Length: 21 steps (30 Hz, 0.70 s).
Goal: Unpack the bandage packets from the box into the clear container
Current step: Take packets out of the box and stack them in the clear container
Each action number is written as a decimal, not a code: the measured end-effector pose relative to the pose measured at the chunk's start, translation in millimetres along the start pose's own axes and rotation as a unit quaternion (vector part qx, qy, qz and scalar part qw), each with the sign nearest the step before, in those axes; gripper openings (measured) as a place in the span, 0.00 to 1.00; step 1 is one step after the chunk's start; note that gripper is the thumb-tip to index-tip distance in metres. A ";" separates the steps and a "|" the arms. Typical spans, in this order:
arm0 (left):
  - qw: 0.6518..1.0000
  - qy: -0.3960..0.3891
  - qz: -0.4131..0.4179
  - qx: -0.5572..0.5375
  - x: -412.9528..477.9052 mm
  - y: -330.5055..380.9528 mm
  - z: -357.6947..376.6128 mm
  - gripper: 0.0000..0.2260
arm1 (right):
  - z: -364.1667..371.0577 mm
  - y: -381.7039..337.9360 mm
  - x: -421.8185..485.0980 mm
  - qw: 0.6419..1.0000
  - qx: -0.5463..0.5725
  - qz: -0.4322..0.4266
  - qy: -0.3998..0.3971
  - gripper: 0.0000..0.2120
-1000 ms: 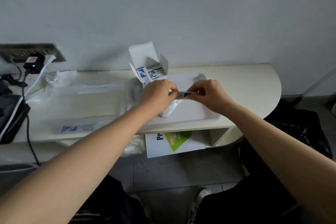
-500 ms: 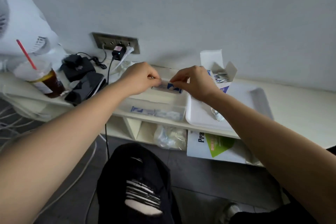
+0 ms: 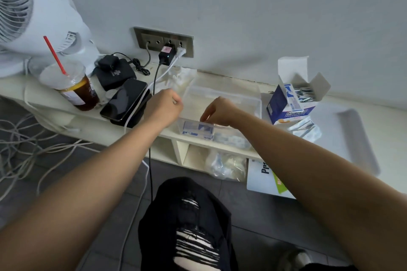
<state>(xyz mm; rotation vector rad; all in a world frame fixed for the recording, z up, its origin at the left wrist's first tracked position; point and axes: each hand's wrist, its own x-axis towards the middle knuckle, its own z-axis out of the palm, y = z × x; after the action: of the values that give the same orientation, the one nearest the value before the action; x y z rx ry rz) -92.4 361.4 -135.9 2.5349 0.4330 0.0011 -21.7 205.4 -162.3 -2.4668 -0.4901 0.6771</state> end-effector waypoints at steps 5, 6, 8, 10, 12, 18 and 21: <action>1.000 0.017 0.014 0.013 1.8 -3.8 4.4 0.05 | 10.5 -2.4 14.0 0.997 -0.077 0.004 -0.013 0.10; 1.000 0.015 0.013 0.011 2.4 -4.9 4.9 0.05 | 10.9 -1.6 16.5 0.997 -0.082 0.005 -0.008 0.10; 0.999 0.020 0.022 0.012 3.0 -6.1 6.5 0.04 | 11.6 -1.4 17.8 0.997 -0.076 0.005 -0.025 0.12; 0.999 0.023 0.026 0.013 4.1 -5.4 7.4 0.05 | 13.9 -1.6 17.6 0.996 -0.065 -0.001 -0.060 0.14; 0.999 0.023 0.021 0.008 4.0 -4.8 7.0 0.05 | 15.1 -1.6 16.1 0.996 -0.057 -0.012 -0.074 0.12; 1.000 0.025 0.000 0.017 1.5 -0.9 4.8 0.11 | -15.3 2.0 -10.7 0.995 0.021 -0.085 -0.035 0.12; 0.996 0.074 0.035 0.029 -1.7 17.0 10.3 0.13 | -42.1 12.9 -40.2 0.987 0.098 -0.124 0.024 0.10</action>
<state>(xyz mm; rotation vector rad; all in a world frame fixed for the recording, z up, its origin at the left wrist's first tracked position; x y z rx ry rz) -87.9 342.0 -135.4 2.6157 0.4060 0.2067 -28.3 160.0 -124.3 -2.1867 -0.6650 0.5349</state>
